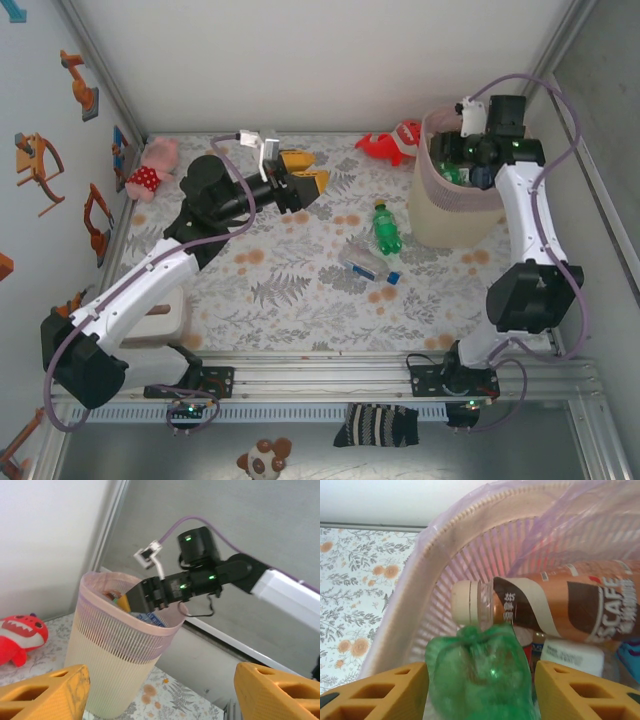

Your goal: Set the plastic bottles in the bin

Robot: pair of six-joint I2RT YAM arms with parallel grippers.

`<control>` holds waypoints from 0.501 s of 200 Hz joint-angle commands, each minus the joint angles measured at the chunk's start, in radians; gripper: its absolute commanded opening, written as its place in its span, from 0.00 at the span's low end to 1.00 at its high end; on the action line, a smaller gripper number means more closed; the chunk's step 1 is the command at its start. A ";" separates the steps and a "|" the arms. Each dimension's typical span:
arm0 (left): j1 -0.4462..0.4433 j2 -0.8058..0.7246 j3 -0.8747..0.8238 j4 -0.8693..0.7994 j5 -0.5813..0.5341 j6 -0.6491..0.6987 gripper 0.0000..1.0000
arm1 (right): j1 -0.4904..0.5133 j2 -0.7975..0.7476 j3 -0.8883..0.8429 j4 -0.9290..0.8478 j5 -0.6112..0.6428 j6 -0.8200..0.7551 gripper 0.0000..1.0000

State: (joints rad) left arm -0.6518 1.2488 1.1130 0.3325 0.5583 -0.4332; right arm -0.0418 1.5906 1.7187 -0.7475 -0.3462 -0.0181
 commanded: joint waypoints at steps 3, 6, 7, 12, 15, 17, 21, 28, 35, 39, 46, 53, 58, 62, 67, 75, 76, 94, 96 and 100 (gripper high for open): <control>0.007 -0.006 -0.012 -0.076 -0.051 0.036 0.75 | 0.022 -0.088 0.031 -0.048 0.019 0.025 0.57; 0.008 -0.007 -0.012 -0.090 -0.057 0.039 0.75 | 0.026 -0.094 0.029 -0.050 0.022 0.027 0.57; 0.008 -0.007 -0.012 -0.094 -0.058 0.040 0.75 | 0.027 -0.097 0.028 -0.050 0.023 0.027 0.57; 0.009 -0.006 -0.012 -0.111 -0.067 0.043 0.75 | 0.038 -0.105 0.025 -0.053 0.029 0.032 0.57; 0.008 -0.008 -0.014 -0.124 -0.074 0.045 0.75 | 0.043 -0.114 0.022 -0.054 0.033 0.034 0.57; 0.008 -0.009 -0.016 -0.130 -0.078 0.046 0.75 | 0.048 -0.118 0.021 -0.055 0.037 0.035 0.57; 0.008 -0.010 -0.017 -0.139 -0.083 0.047 0.75 | 0.059 -0.126 0.019 -0.058 0.044 0.039 0.57; 0.009 -0.013 -0.025 -0.153 -0.093 0.048 0.75 | 0.080 -0.139 0.014 -0.064 0.057 0.041 0.57; 0.011 -0.018 -0.033 -0.163 -0.104 0.049 0.75 | 0.105 -0.150 0.013 -0.072 0.076 0.041 0.57; 0.011 -0.020 -0.039 -0.168 -0.109 0.048 0.75 | 0.122 -0.155 0.013 -0.079 0.088 0.042 0.57; 0.013 -0.026 -0.047 -0.175 -0.118 0.047 0.75 | 0.150 -0.163 0.014 -0.087 0.116 0.052 0.57; 0.014 -0.031 -0.057 -0.182 -0.126 0.045 0.75 | 0.180 -0.170 0.012 -0.096 0.134 0.057 0.57; 0.016 -0.037 -0.063 -0.186 -0.132 0.044 0.75 | 0.201 -0.176 0.010 -0.101 0.148 0.060 0.57; 0.016 -0.041 -0.068 -0.189 -0.137 0.044 0.75 | 0.219 -0.180 0.008 -0.103 0.164 0.066 0.56; 0.018 -0.046 -0.075 -0.194 -0.141 0.042 0.75 | 0.244 -0.185 0.004 -0.105 0.190 0.080 0.56; 0.018 -0.053 -0.084 -0.197 -0.141 0.042 0.75 | 0.282 -0.189 0.000 -0.113 0.225 0.095 0.56; 0.017 -0.054 -0.085 -0.197 -0.141 0.042 0.75 | 0.286 -0.190 -0.001 -0.115 0.228 0.096 0.56; 0.018 -0.073 -0.108 -0.210 -0.151 0.041 0.75 | 0.368 -0.189 -0.016 -0.133 0.314 0.151 0.54; 0.020 -0.076 -0.108 -0.214 -0.154 0.040 0.75 | 0.376 -0.189 -0.017 -0.134 0.321 0.157 0.54; 0.021 -0.079 -0.112 -0.220 -0.158 0.041 0.75 | 0.393 -0.186 -0.021 -0.137 0.335 0.167 0.54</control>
State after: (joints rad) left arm -0.6388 1.2201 1.0172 0.1410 0.4259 -0.4099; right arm 0.2760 1.4185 1.7176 -0.8379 -0.1543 0.0635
